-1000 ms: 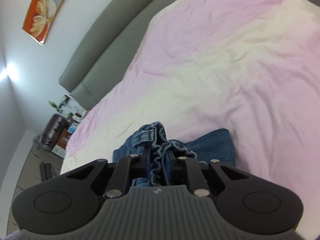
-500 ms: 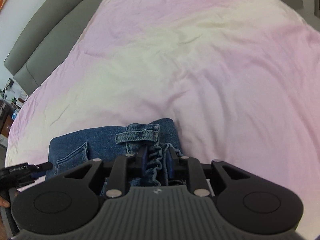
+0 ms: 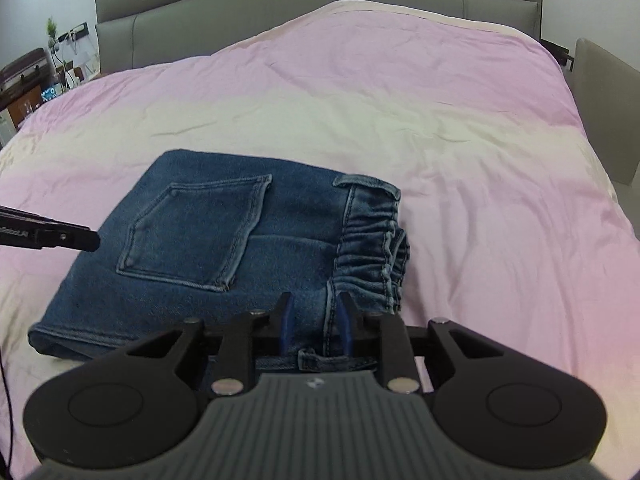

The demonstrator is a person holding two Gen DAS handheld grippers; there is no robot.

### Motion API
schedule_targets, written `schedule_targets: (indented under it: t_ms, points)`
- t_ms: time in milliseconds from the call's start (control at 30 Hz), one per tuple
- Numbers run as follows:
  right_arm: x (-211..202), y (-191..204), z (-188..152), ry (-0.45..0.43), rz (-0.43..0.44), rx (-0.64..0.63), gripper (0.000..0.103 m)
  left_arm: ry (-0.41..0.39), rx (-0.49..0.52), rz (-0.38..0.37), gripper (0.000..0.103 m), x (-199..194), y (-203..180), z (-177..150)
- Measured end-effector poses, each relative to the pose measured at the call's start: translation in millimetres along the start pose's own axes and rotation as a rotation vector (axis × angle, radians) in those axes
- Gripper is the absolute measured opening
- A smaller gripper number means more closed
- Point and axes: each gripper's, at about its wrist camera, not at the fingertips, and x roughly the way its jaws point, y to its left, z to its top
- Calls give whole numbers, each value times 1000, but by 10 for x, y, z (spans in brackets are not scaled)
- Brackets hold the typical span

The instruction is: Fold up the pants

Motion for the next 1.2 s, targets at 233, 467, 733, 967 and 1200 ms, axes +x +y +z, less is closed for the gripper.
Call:
schedule_targets:
  t_ms: [233, 467, 733, 967, 1200]
  points:
    - [301, -40, -173, 39, -37, 2, 18, 55, -37, 13, 22, 202, 123, -326]
    - [357, -20, -57, 59, -56, 6, 18, 68, -35, 10, 21, 161, 160, -203]
    - [240, -436, 195, 19, 62, 221, 62, -37, -198, -15, 49, 35, 517, 96]
    - [637, -1020, 230, 102, 162, 461, 62, 15, -346, -64, 51, 357, 813, 206]
    - [1014, -1240, 203, 160, 285, 552, 62, 59, -327, -71, 59, 613, 791, 243]
